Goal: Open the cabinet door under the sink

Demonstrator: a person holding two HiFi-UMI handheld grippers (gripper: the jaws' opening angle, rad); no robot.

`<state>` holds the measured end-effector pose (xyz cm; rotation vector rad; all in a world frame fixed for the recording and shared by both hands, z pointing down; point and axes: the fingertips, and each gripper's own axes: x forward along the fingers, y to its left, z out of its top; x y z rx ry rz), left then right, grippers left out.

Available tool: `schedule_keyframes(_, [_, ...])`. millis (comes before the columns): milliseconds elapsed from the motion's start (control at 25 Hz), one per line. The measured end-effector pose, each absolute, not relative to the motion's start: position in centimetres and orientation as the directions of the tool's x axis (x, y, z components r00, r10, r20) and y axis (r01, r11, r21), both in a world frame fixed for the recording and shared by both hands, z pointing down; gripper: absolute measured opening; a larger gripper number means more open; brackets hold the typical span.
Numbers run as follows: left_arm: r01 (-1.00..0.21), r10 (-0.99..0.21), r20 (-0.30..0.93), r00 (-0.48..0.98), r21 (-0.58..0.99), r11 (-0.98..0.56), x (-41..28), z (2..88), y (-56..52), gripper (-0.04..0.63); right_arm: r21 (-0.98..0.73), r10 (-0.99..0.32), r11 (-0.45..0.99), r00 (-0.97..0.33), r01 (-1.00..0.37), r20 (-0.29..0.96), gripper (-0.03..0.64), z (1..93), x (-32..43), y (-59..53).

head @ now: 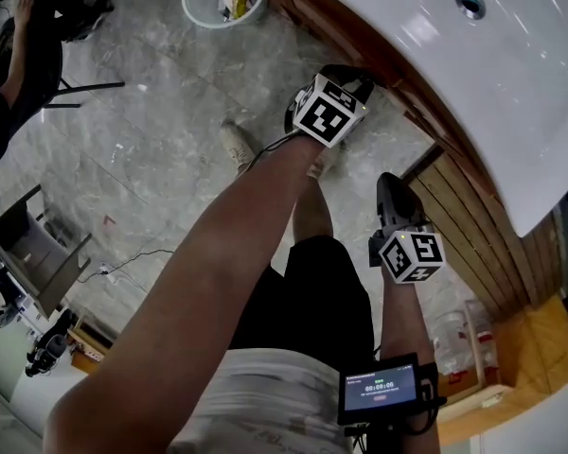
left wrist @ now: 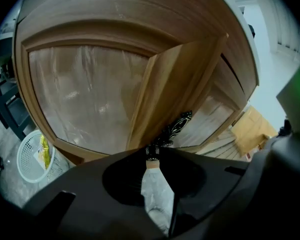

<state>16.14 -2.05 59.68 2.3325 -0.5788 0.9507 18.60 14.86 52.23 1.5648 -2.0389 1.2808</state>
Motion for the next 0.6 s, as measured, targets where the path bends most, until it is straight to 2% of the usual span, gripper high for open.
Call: schedule_keyframes(600, [-0.355,-0.025,0.747,0.665,0.285,-0.89,9.0,59.1,2.0,0.089,-0.486,-0.613,0.062,-0.417,-0.872,0.671,0.014,52.2,15.3,14.9])
